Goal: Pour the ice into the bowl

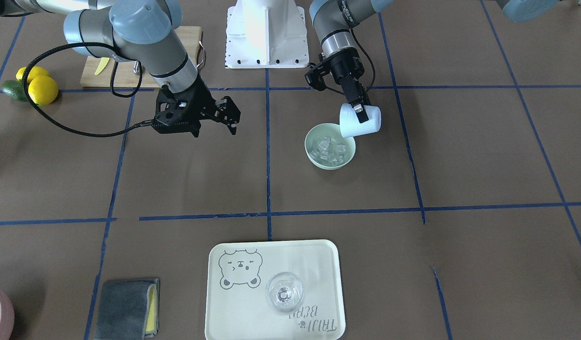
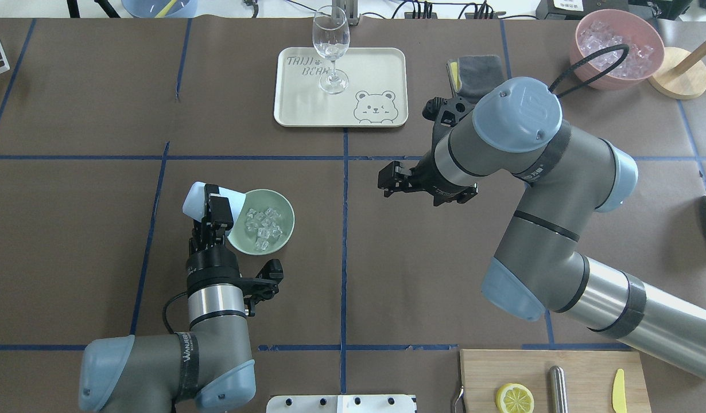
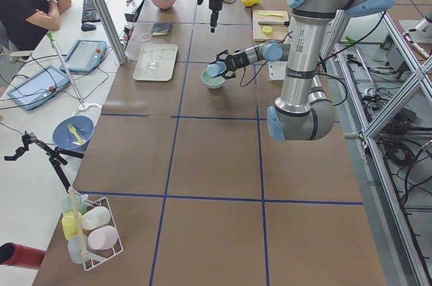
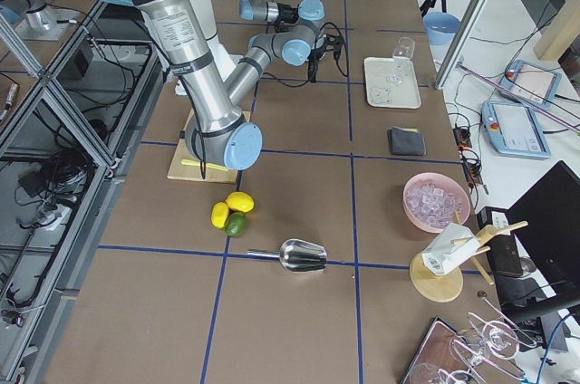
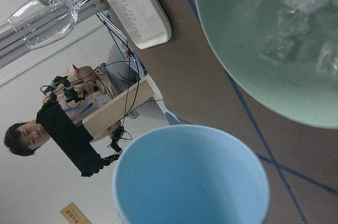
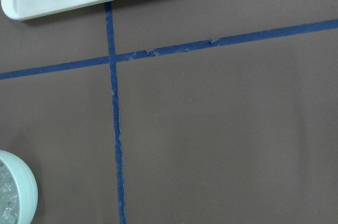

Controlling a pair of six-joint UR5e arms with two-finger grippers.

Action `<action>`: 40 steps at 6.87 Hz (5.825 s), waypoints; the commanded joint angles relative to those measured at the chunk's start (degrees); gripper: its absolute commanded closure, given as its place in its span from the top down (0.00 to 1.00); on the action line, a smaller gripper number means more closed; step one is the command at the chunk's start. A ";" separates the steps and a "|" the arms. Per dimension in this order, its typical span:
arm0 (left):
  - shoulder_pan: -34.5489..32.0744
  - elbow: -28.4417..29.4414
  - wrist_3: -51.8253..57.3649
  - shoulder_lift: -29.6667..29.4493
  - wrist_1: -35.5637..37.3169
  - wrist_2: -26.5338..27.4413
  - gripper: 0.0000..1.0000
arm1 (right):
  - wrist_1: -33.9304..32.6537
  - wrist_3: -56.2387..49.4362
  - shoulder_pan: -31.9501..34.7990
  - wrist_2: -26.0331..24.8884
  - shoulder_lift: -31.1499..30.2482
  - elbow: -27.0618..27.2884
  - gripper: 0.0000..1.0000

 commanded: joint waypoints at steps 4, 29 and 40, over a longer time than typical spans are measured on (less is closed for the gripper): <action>-1.19 -1.62 -12.86 0.79 -4.85 -0.51 0.00 | 0.00 0.16 -0.17 -0.18 0.50 0.00 1.00; -11.30 21.32 -65.01 41.58 -116.67 -18.61 0.00 | 1.31 5.61 -12.64 -15.98 21.92 -22.63 1.00; -11.65 21.32 -65.27 40.96 -116.67 -19.05 0.00 | 5.45 5.52 -13.89 -17.50 26.16 -29.62 0.00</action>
